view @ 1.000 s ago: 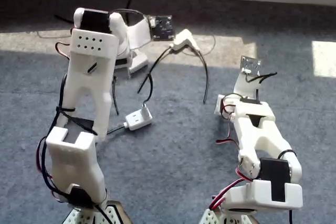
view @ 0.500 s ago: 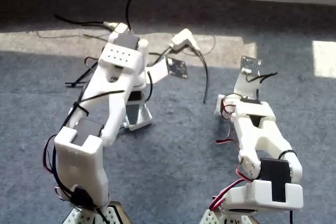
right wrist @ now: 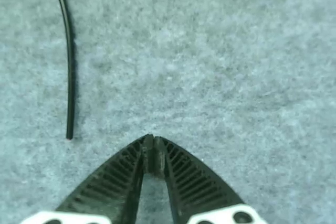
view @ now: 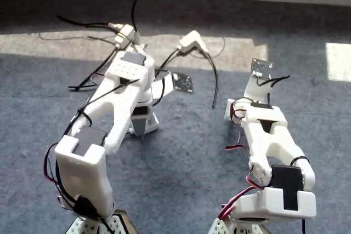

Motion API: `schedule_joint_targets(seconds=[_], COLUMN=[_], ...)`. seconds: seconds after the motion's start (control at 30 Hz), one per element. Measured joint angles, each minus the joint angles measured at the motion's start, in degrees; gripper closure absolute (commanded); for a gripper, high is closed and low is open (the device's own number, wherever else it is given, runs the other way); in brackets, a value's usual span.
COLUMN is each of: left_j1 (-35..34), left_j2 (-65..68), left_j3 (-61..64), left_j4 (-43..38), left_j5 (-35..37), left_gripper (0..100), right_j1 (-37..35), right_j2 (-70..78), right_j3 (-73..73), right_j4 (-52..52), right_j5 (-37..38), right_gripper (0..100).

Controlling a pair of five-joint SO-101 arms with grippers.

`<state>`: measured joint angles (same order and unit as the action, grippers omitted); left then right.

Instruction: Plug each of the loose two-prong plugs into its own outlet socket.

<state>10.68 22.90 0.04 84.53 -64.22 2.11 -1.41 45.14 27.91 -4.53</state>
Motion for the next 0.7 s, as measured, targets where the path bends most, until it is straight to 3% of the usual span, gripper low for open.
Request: schedule_joint_targets(seconds=[0.3, 0.43, 0.53, 0.7], left_j1=[0.53, 0.44, 0.44, 0.70], left_j2=[0.88, 0.88, 0.88, 0.79], left_j3=[3.96, 4.04, 4.04, 4.13], left_j4=[-5.98, -6.24, -8.70, -16.00], left_j5=[0.00, 0.70, 4.22, 11.08], left_gripper=[78, 88, 96, 98], right_j1=[0.00, 0.00, 0.00, 0.00], right_j2=[0.00, 0.00, 0.00, 0.00], right_j3=[0.00, 0.00, 0.00, 0.00], right_j4=[0.00, 0.00, 0.00, 0.00], right_j5=[0.00, 0.00, 0.00, 0.00], right_gripper=[99.2, 99.2, 99.2, 99.2])
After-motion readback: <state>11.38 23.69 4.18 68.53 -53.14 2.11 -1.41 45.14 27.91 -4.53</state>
